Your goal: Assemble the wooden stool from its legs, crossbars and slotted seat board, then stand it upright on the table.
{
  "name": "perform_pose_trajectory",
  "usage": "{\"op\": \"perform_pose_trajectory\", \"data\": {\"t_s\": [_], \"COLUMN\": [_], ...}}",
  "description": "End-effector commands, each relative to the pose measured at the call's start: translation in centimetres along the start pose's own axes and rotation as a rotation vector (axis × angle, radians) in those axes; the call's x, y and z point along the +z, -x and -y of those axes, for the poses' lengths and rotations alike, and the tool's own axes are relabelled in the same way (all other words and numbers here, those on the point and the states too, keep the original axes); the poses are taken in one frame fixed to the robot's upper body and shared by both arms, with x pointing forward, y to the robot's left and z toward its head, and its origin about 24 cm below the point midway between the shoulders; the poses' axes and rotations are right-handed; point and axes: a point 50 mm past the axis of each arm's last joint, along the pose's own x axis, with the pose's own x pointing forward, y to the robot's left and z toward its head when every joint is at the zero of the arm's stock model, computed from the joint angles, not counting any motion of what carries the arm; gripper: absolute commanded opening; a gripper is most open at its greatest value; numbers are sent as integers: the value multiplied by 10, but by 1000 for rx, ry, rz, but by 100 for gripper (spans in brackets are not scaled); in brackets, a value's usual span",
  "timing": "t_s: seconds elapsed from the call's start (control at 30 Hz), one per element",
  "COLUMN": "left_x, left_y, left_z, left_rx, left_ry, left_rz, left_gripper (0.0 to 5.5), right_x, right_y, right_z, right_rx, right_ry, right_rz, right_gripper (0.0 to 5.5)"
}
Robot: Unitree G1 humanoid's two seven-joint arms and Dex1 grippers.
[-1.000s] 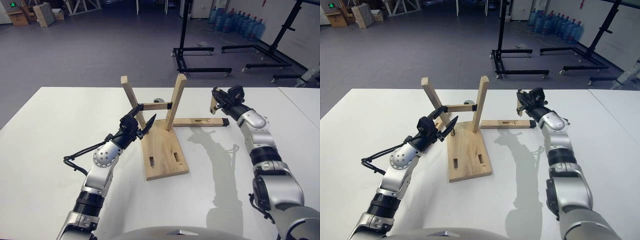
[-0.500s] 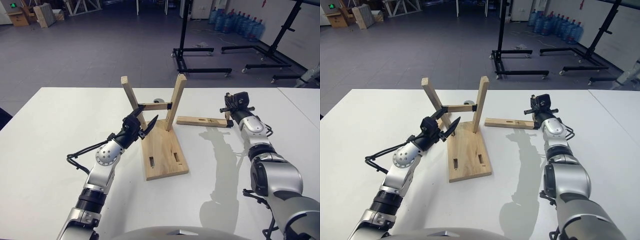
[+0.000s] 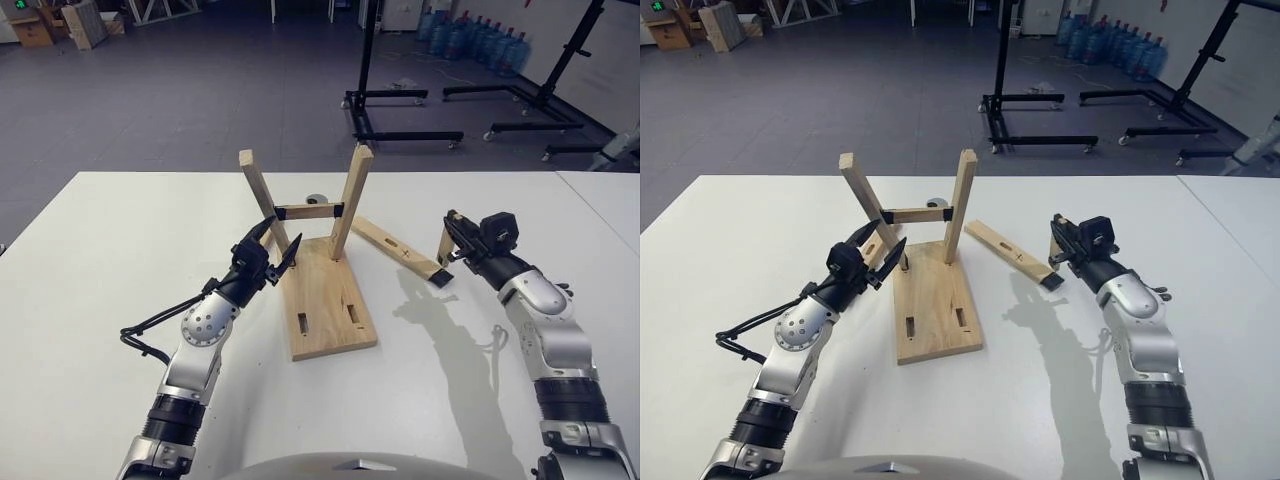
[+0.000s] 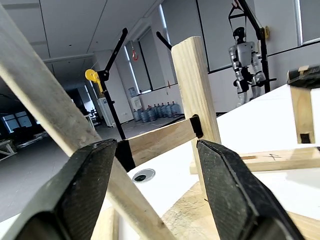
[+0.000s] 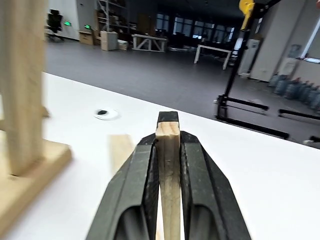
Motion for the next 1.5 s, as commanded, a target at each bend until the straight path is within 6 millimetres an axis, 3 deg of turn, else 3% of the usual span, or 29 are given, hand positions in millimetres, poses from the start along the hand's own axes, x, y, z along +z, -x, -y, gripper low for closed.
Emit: {"op": "perform_pose_trajectory", "data": {"t_s": [0.03, 0.1, 0.17, 0.37, 0.47, 0.6, 0.77, 1.03, 1.3, 1.5], "left_x": [2, 1, 0, 0, 0, 0, -1, -2, -3, -5], "left_y": [6, 5, 2, -13, -19, -18, -18, -19, -16, -13], "left_z": [-7, -7, -7, -6, -5, -7, -7, -5, -6, -7], "left_rx": [37, 41, 36, -14, -33, -26, -25, -34, -31, -27], "left_ry": [-45, -48, -47, -47, -47, -52, -52, -54, -62, -68], "left_rz": [-10, -12, -9, 13, 24, 27, 26, 24, 15, 6], "left_gripper": [293, 293, 293, 293, 293, 293, 293, 293, 293, 293], "right_x": [93, 105, 101, 23, -7, -28, -42, -40, -67, -75], "right_y": [-2, -9, -20, -66, -75, -73, -73, -83, -75, -69], "right_z": [1, 7, 10, 15, 18, 20, 15, 7, 4, -5], "right_rx": [71, 50, 30, 8, 51, 104, 129, 101, 80, 109], "right_ry": [85, 92, 43, -188, -240, -269, -292, -282, -223, -233], "right_rz": [143, 171, 191, 226, 193, 146, 119, 136, -25, -30], "right_gripper": [39, 39, 39, 39, 39, 39, 39, 39, 39, 39]}}
